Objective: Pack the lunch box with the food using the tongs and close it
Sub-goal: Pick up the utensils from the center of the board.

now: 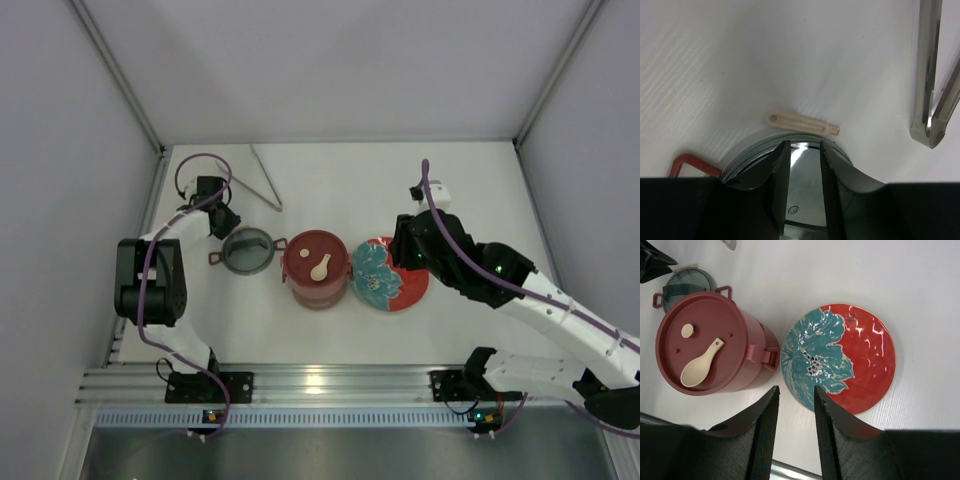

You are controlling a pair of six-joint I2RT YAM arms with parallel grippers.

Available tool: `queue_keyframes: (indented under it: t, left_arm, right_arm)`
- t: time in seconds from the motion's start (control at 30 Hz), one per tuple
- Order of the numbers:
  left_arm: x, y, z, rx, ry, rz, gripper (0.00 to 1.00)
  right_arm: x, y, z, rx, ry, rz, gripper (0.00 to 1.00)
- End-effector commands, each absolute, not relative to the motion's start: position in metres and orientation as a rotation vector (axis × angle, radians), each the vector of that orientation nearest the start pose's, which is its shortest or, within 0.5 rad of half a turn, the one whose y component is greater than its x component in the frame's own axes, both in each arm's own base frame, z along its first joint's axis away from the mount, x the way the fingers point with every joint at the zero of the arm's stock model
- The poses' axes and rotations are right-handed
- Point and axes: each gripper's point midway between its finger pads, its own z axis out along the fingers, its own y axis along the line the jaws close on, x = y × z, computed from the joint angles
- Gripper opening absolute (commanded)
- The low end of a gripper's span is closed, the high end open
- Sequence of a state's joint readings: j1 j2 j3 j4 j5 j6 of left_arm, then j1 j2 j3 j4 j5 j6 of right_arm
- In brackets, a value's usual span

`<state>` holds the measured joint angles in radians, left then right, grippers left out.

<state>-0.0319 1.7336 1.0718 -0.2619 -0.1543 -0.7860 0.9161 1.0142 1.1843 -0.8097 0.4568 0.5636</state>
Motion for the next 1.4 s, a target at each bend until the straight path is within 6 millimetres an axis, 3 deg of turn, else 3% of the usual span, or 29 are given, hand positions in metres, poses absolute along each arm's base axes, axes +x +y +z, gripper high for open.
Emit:
queue_keyframes:
  t: [0.0, 0.17, 0.43, 1.1, 1.37]
  left_arm:
    - [0.453, -0.008, 0.075, -0.974, 2.173, -0.171, 0.35]
    - [0.451, 0.001, 0.065, -0.994, 2.191, -0.142, 0.35]
    - [0.443, -0.003, 0.047, -0.99, 2.242, -0.14, 0.36]
    - [0.418, -0.004, 0.043, -0.989, 2.254, -0.147, 0.36]
    - [0.433, -0.001, 0.037, -1.013, 2.253, -0.127, 0.38]
  right_arm:
    - [0.221, 0.18, 0.27, -0.113, 2.133, 0.341, 0.34]
    - [0.223, 0.182, 0.268, -0.118, 2.136, 0.339, 0.34]
    - [0.224, 0.184, 0.266, -0.124, 2.141, 0.342, 0.34]
    - [0.22, 0.182, 0.262, -0.116, 2.153, 0.348, 0.34]
    - [0.221, 0.182, 0.263, -0.118, 2.15, 0.349, 0.33]
